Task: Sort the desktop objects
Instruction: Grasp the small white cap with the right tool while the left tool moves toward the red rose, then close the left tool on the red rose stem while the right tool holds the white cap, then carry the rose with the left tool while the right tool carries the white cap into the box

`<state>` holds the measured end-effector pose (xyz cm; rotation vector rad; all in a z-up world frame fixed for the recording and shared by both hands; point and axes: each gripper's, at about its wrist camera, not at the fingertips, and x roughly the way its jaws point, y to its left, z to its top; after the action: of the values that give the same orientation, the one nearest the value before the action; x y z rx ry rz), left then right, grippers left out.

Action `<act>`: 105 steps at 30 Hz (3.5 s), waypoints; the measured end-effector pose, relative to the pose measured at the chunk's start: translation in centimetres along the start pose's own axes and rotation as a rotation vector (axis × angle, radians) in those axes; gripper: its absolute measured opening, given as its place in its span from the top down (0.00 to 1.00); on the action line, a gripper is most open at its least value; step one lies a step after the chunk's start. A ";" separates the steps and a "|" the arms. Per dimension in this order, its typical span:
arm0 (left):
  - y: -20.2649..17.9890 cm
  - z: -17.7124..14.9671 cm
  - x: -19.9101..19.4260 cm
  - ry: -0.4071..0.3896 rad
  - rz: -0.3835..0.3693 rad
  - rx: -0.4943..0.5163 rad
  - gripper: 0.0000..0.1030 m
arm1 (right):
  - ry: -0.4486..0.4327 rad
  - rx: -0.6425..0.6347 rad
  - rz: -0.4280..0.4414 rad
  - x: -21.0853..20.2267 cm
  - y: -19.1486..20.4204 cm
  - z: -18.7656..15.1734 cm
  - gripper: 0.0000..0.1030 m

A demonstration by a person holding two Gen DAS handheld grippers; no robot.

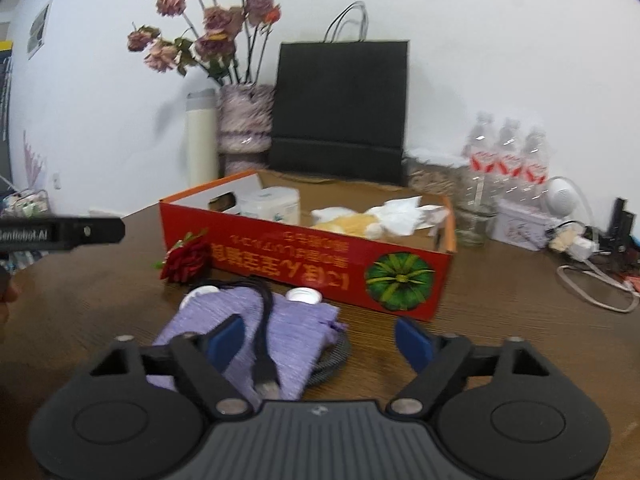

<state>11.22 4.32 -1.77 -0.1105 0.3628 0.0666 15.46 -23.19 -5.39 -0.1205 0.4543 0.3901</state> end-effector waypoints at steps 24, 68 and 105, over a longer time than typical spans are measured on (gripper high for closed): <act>1.9 -0.3 1.1 0.055 0.004 0.019 0.00 | 0.054 -0.068 0.129 5.5 2.6 2.7 0.96; -2.5 0.5 11.6 0.266 -0.021 0.088 0.46 | -0.064 0.028 -0.020 2.5 -5.2 1.6 0.97; -4.9 7.0 4.0 -0.074 -0.079 0.031 0.65 | -0.399 0.027 0.014 -3.0 -2.8 8.5 0.97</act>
<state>17.81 0.49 3.73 -0.0914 0.2847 -0.0132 17.52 -25.13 3.61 -0.0114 0.0664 0.4104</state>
